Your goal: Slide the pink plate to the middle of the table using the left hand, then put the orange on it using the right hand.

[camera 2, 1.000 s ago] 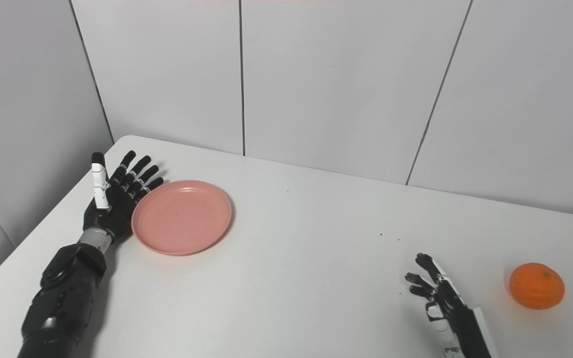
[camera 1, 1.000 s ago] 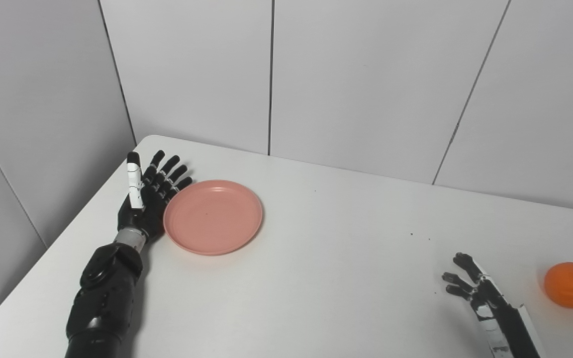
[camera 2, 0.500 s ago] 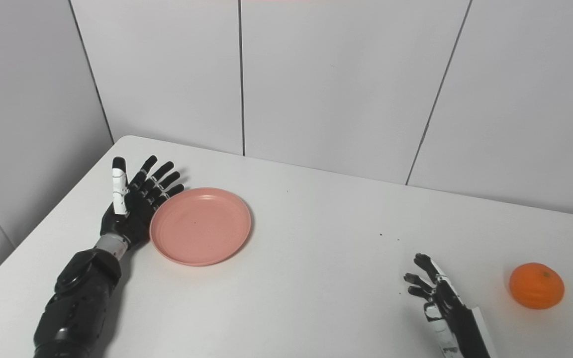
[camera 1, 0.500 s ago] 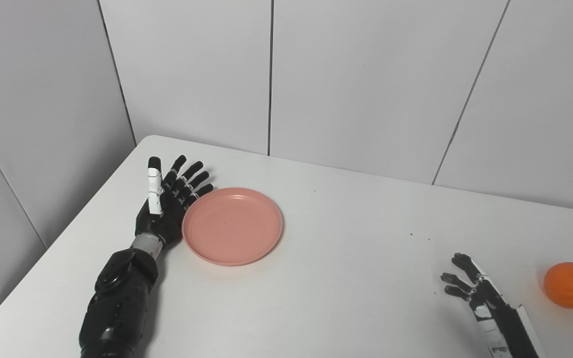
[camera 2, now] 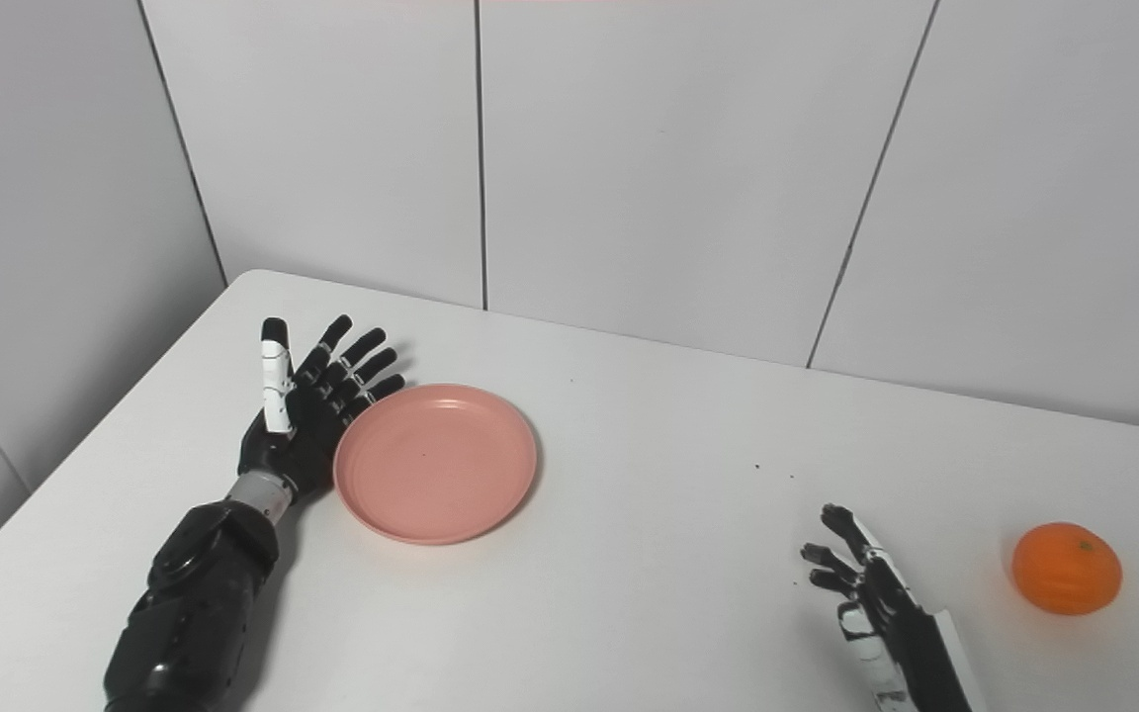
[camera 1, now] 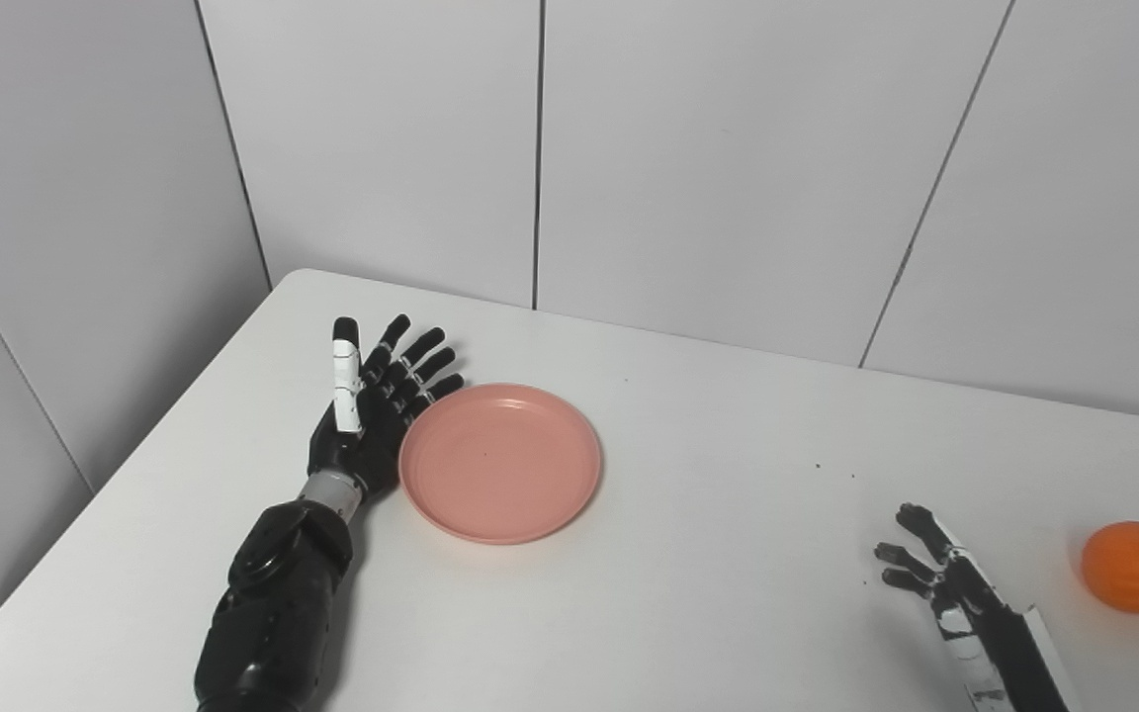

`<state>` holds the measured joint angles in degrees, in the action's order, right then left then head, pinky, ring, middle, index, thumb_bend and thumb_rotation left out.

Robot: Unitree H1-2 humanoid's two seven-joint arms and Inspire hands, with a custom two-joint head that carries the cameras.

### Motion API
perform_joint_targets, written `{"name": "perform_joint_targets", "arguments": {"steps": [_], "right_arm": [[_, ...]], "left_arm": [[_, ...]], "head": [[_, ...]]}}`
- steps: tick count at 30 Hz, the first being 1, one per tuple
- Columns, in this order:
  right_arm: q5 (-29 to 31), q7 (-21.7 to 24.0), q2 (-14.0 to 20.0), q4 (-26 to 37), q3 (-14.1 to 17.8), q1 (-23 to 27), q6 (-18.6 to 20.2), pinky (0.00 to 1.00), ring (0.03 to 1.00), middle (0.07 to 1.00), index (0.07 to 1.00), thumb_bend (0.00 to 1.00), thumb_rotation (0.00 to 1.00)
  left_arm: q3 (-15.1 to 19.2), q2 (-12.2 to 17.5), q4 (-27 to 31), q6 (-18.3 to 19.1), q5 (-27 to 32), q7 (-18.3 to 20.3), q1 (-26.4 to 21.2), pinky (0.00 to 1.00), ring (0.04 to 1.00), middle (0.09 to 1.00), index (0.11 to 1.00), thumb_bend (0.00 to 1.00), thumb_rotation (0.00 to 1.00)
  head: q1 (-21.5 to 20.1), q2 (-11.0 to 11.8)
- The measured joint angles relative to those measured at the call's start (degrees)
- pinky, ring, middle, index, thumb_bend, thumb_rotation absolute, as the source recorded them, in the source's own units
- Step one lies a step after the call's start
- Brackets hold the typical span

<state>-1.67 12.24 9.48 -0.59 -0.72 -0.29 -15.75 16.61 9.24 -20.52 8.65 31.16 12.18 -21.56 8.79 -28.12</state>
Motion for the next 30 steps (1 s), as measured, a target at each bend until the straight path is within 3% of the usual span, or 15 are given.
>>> {"name": "perform_joint_targets", "arguments": {"steps": [9, 17, 25, 30], "right_arm": [[-0.5, 0.0, 0.0, 0.2, -0.4, 0.0, 0.0, 0.77, 0.807, 0.925, 0.894, 0.91, 1.00], [-2.3, -0.8, -0.5, 1.2, -1.3, -0.6, 0.3, 0.77, 0.810, 0.923, 0.891, 0.87, 1.00], [-3.6, -1.8, -1.9, 1.9, -2.3, -0.9, 0.6, 0.77, 0.795, 0.923, 0.886, 0.86, 1.00], [-4.5, -2.0, -2.9, 2.4, -2.9, -1.0, 1.7, 0.76, 0.795, 0.928, 0.889, 0.86, 1.00]], "left_arm": [[-0.1, -2.5, 0.3, 0.0, 0.0, -0.4, -0.1, 0.75, 0.835, 0.837, 0.955, 0.85, 0.91], [0.1, -2.5, 0.4, 0.2, 0.6, -0.4, -0.1, 0.79, 0.843, 0.855, 0.963, 0.86, 0.91], [0.3, -2.7, 2.0, 1.8, 1.6, -0.5, 0.5, 0.79, 0.854, 0.838, 0.957, 0.84, 0.91], [0.2, -4.4, 4.5, 3.9, 2.0, -1.8, 1.3, 0.80, 0.868, 0.842, 0.964, 0.83, 0.91]], "head": [[-0.9, -0.4], [-6.3, -1.8], [-9.0, -3.3], [-9.8, -3.7]]}}
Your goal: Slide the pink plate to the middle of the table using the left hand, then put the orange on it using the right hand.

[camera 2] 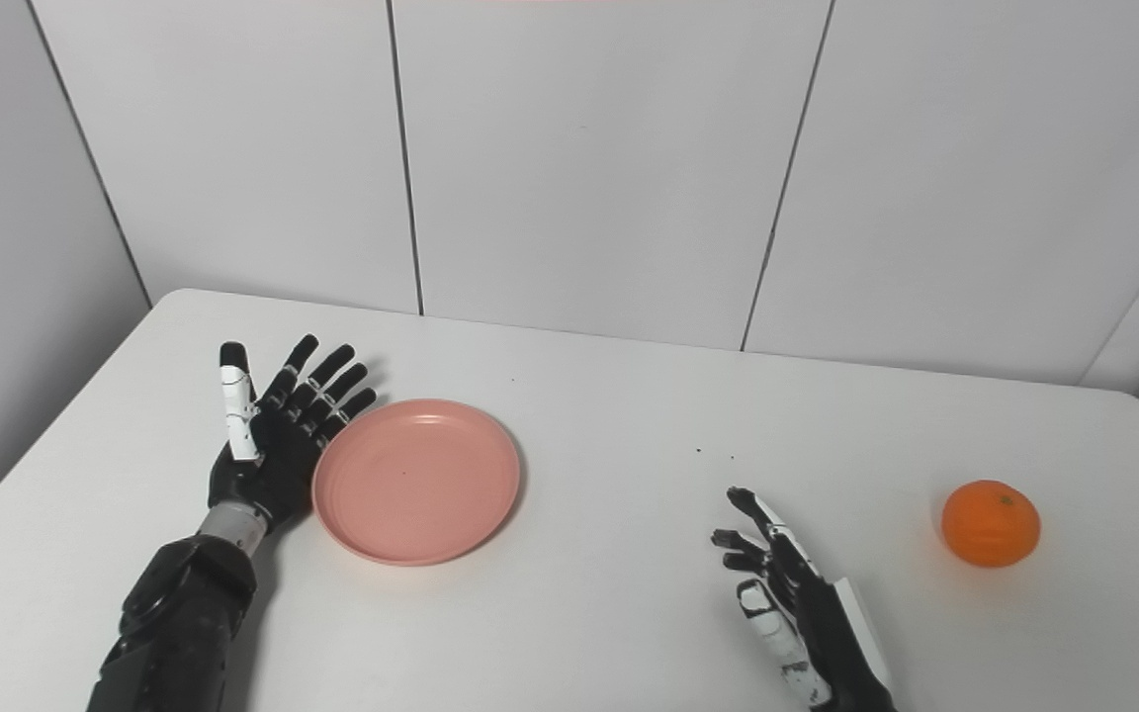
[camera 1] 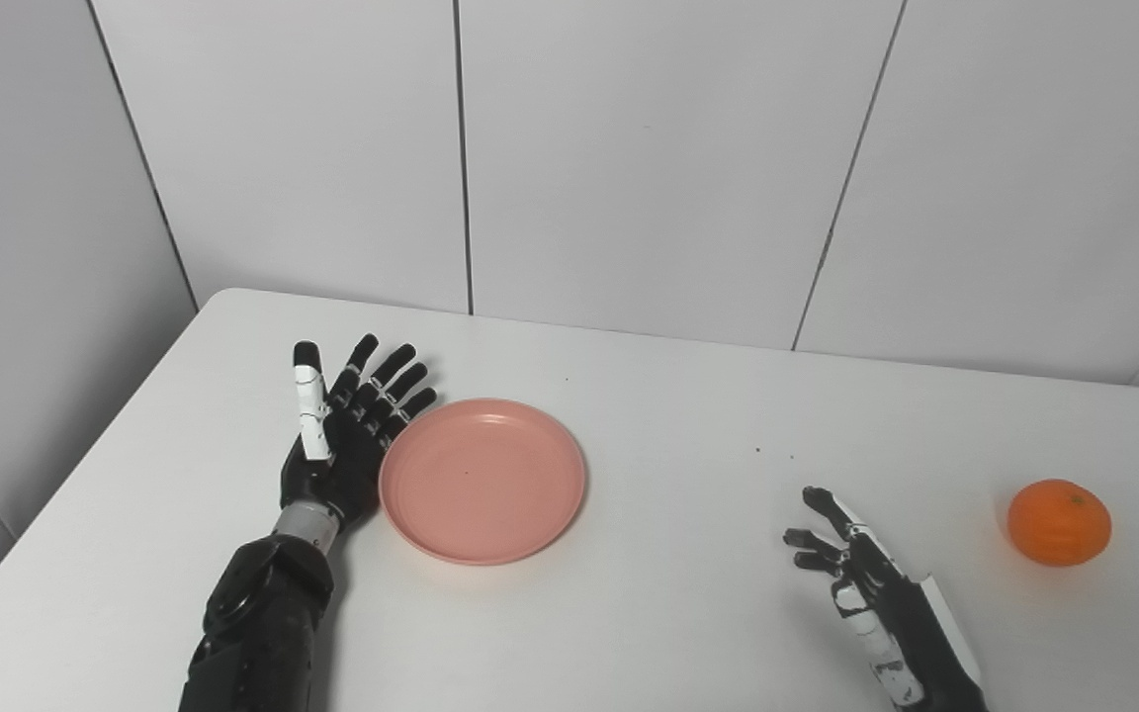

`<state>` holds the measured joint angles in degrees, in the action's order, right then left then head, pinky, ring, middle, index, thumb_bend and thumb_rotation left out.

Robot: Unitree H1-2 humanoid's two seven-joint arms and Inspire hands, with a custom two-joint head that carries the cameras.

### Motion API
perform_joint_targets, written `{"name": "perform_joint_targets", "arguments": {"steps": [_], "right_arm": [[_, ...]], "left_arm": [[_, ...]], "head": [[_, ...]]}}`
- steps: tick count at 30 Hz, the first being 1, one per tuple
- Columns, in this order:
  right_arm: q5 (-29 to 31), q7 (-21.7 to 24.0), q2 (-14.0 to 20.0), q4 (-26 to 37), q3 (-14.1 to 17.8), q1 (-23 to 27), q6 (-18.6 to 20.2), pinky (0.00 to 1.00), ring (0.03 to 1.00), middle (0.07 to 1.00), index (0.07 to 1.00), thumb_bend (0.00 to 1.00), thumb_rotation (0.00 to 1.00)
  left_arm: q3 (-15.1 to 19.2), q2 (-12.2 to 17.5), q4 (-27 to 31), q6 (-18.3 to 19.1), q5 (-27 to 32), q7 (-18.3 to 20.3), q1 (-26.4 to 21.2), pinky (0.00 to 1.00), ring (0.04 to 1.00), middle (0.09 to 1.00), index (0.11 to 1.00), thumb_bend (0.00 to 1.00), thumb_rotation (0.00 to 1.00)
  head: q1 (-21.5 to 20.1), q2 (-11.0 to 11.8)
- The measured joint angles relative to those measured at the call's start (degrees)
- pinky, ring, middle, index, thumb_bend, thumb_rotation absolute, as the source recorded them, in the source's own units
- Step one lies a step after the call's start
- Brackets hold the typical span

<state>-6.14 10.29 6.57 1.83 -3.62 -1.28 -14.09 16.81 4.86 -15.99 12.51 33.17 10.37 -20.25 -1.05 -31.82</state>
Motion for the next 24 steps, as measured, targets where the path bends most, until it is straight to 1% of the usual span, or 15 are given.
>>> {"name": "perform_joint_targets", "arguments": {"steps": [2, 4, 8, 12, 18, 22, 24], "right_arm": [[-0.6, -0.2, -0.5, 0.2, -0.4, -0.1, 0.1, 0.75, 0.795, 0.932, 0.890, 0.86, 1.00], [-1.1, -0.2, -0.8, 0.4, -0.7, -0.2, 0.2, 0.75, 0.797, 0.935, 0.893, 0.87, 1.00], [-1.6, -0.3, -1.0, 0.5, -0.7, -0.1, 0.6, 0.75, 0.797, 0.936, 0.894, 0.87, 1.00], [-1.8, -0.3, -1.1, 0.6, -0.8, -0.2, 1.0, 0.73, 0.795, 0.936, 0.896, 0.86, 1.00], [-2.3, -0.3, -1.1, 0.7, -1.1, -0.2, 1.4, 0.73, 0.794, 0.935, 0.896, 0.86, 1.00], [-3.1, -0.7, -1.2, 0.8, -1.4, -0.2, 1.4, 0.73, 0.793, 0.937, 0.899, 0.86, 1.00], [-3.3, -1.1, -1.2, 0.9, -1.6, -0.3, 1.5, 0.72, 0.791, 0.938, 0.900, 0.85, 1.00]], "left_arm": [[-0.5, -0.6, 1.7, 0.8, -0.4, -1.2, 0.6, 0.77, 0.863, 0.829, 0.964, 0.81, 0.92], [-0.8, -1.3, 2.9, 1.8, -0.6, -2.4, 0.8, 0.78, 0.871, 0.831, 0.974, 0.79, 0.94], [-1.9, -2.2, 4.3, 3.0, -0.9, -3.8, 1.1, 0.79, 0.869, 0.828, 0.974, 0.78, 0.95], [-2.5, -2.6, 5.4, 3.8, -1.1, -5.0, 1.4, 0.77, 0.866, 0.827, 0.972, 0.78, 0.95], [-2.9, -3.8, 5.6, 3.9, -1.7, -5.5, 1.4, 0.79, 0.863, 0.835, 0.977, 0.79, 0.94], [-3.1, -4.5, 5.7, 3.9, -1.8, -6.1, 1.4, 0.77, 0.845, 0.826, 0.949, 0.79, 0.93], [-3.2, -4.8, 5.8, 3.9, -1.8, -6.4, 1.4, 0.77, 0.844, 0.830, 0.951, 0.78, 0.94]], "head": [[-0.4, -0.2], [-0.8, -0.3], [-0.9, -0.4], [-0.9, -0.7], [-1.2, -1.0], [-1.4, -1.2], [-1.8, -1.5]]}}
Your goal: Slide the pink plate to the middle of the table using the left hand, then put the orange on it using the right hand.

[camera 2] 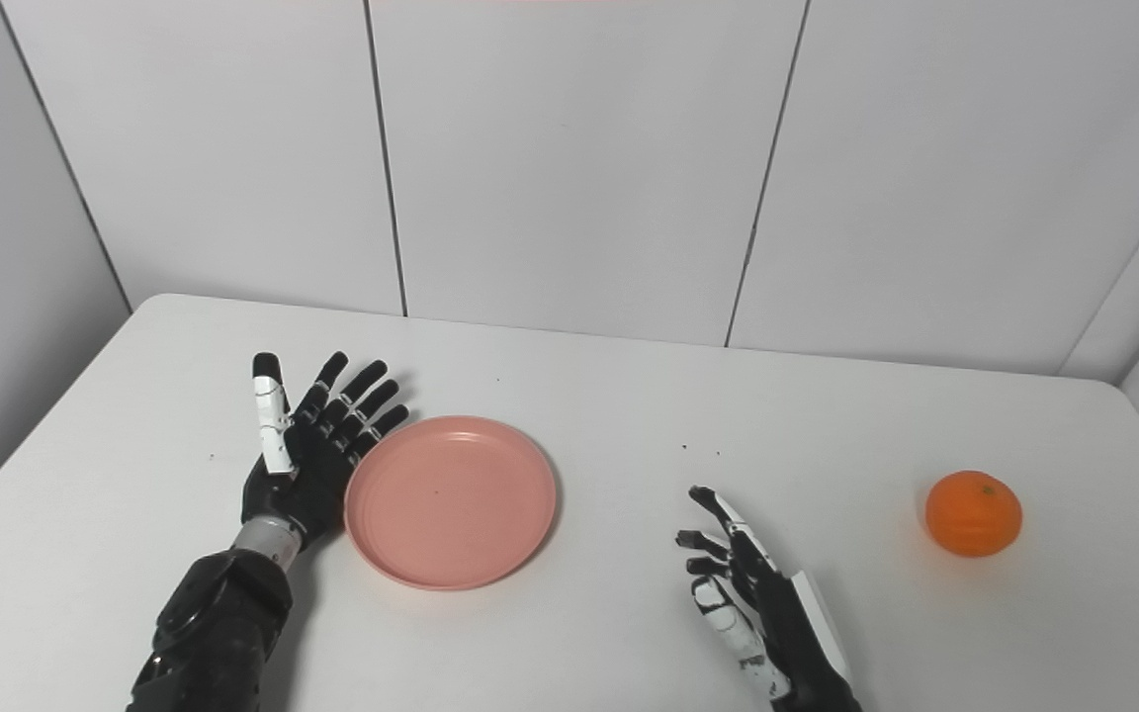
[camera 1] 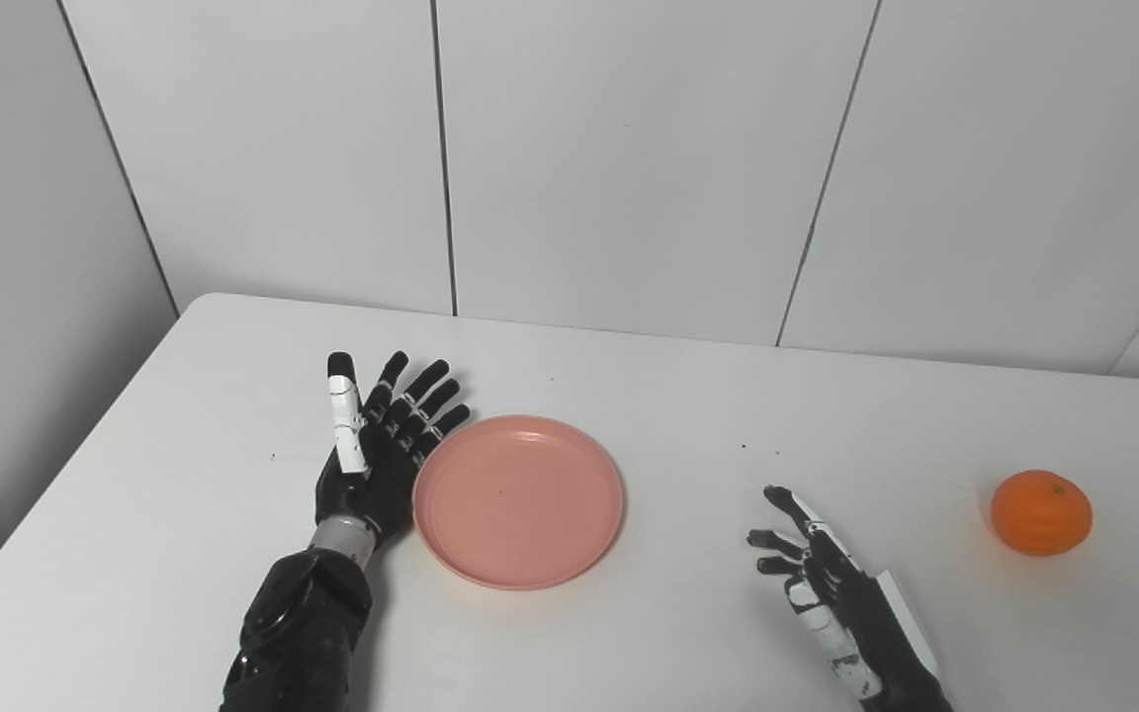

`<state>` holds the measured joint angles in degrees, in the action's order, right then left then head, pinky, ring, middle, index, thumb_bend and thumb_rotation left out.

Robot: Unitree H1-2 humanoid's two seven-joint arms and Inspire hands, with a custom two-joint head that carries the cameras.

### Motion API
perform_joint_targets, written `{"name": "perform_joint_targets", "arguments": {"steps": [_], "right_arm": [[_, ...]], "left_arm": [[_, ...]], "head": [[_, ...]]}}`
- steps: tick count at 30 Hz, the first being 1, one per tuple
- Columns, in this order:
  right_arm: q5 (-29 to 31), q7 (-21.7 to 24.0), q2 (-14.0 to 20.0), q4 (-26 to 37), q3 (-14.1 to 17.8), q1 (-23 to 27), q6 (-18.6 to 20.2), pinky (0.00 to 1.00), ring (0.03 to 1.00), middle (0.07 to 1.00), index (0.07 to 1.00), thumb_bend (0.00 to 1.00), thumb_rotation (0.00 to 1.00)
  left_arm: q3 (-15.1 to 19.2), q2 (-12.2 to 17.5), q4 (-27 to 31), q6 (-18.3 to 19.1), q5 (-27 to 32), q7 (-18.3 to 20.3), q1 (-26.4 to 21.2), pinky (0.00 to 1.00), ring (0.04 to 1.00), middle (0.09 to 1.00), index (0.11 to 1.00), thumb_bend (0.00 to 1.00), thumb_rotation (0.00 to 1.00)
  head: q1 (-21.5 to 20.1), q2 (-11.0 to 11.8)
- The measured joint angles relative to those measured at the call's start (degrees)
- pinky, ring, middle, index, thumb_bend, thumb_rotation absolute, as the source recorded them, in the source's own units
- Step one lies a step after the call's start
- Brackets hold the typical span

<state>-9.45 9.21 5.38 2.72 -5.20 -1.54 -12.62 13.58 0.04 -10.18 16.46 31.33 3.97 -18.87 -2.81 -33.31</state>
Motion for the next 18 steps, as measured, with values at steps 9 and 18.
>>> {"name": "perform_joint_targets", "arguments": {"steps": [9, 18], "right_arm": [[-0.9, -1.0, -0.3, 0.3, -1.0, -0.1, 0.4, 0.71, 0.788, 0.931, 0.895, 0.85, 1.00], [-1.2, -1.1, -1.0, 0.5, -1.5, -0.1, 1.2, 0.70, 0.786, 0.932, 0.896, 0.85, 1.00]], "left_arm": [[-0.1, -1.9, 0.3, 0.0, 0.0, -1.1, -0.1, 0.77, 0.837, 0.825, 0.951, 0.77, 0.93], [-0.5, -3.6, 0.5, 0.0, 0.0, -2.0, -0.1, 0.75, 0.823, 0.823, 0.947, 0.77, 0.93]], "head": [[-1.3, -0.9], [-2.8, -1.5]]}}
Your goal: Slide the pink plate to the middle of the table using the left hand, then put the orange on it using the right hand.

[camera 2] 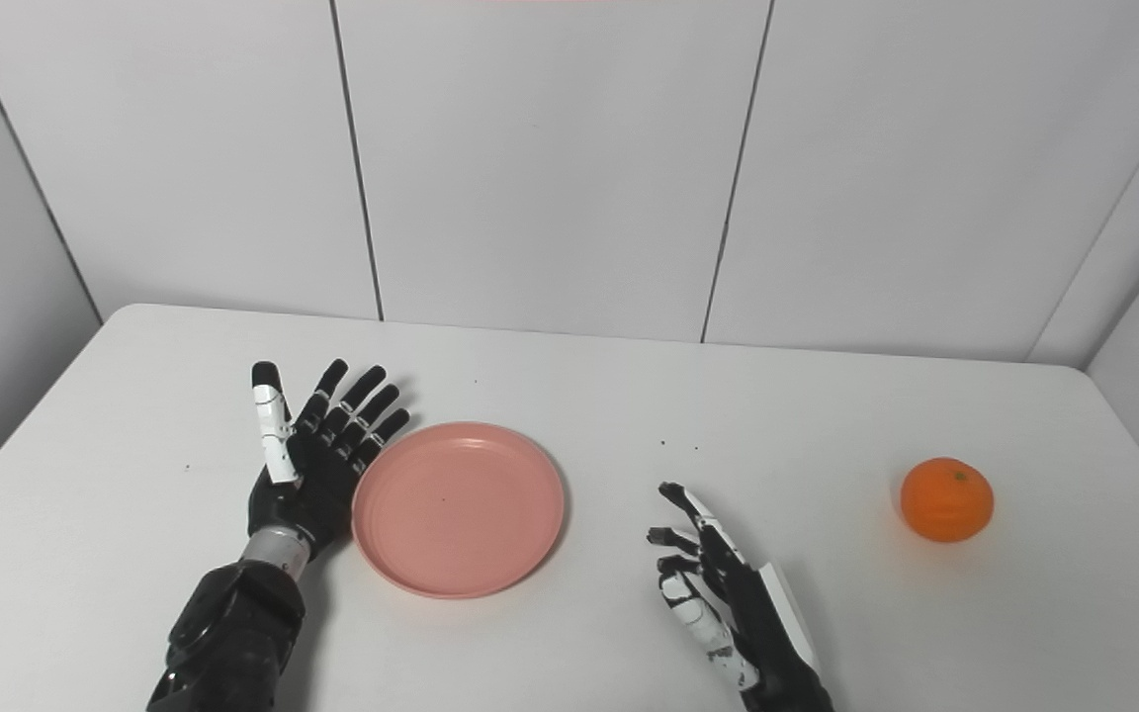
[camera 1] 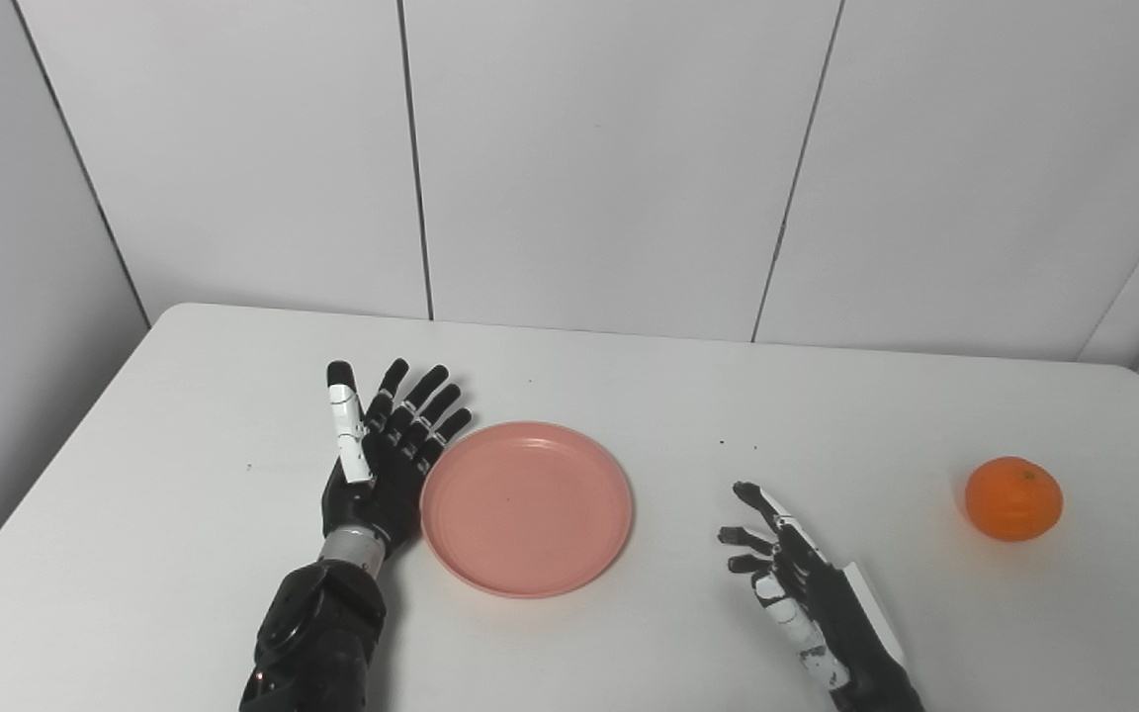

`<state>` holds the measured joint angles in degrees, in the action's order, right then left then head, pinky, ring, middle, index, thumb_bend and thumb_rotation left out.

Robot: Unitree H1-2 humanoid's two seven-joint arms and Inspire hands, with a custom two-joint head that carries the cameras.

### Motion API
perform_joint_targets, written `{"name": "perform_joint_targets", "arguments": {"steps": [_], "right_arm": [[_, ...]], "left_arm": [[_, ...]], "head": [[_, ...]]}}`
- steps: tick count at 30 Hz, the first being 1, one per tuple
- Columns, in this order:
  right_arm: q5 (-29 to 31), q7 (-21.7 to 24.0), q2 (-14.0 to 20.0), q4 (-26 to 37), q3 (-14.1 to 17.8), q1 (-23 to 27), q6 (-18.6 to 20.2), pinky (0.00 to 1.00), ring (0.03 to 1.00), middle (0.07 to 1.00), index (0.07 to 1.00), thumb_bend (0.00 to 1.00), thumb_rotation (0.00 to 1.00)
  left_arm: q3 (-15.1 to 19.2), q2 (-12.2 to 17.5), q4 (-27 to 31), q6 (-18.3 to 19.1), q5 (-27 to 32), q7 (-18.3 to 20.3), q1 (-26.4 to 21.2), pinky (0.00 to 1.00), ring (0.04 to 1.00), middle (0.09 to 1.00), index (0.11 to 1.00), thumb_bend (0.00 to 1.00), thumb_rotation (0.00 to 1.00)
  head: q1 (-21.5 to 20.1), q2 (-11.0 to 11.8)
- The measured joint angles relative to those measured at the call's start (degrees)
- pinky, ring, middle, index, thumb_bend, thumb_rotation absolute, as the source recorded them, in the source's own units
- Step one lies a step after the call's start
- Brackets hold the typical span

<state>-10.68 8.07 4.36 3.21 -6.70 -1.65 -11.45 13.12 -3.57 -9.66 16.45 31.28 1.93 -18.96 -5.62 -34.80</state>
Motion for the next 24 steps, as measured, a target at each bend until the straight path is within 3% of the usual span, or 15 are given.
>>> {"name": "perform_joint_targets", "arguments": {"steps": [5, 13, 24], "right_arm": [[-1.5, -0.6, -0.8, 0.2, -0.3, 0.0, 0.8, 0.72, 0.803, 0.924, 0.895, 0.84, 1.00], [-3.4, -7.2, -5.4, 0.0, 1.1, -0.1, 0.8, 0.73, 0.821, 0.960, 0.911, 0.84, 1.00], [-1.3, -13.0, -9.1, -0.3, 3.8, -0.1, 0.5, 0.87, 0.908, 1.000, 0.958, 0.83, 1.00]], "left_arm": [[-0.7, 0.0, 0.2, 0.0, -0.3, 0.0, 0.1, 0.76, 0.833, 0.828, 0.957, 0.78, 0.93], [-0.8, 0.0, 0.3, 0.0, -0.4, 0.0, 0.2, 0.79, 0.845, 0.826, 0.964, 0.78, 0.91], [-2.3, -1.0, 0.3, 0.1, -0.8, -0.2, 0.2, 0.80, 0.848, 0.842, 0.966, 0.78, 0.92]], "head": [[-2.4, -0.3], [-3.3, -0.4], [-4.2, -0.3]]}}
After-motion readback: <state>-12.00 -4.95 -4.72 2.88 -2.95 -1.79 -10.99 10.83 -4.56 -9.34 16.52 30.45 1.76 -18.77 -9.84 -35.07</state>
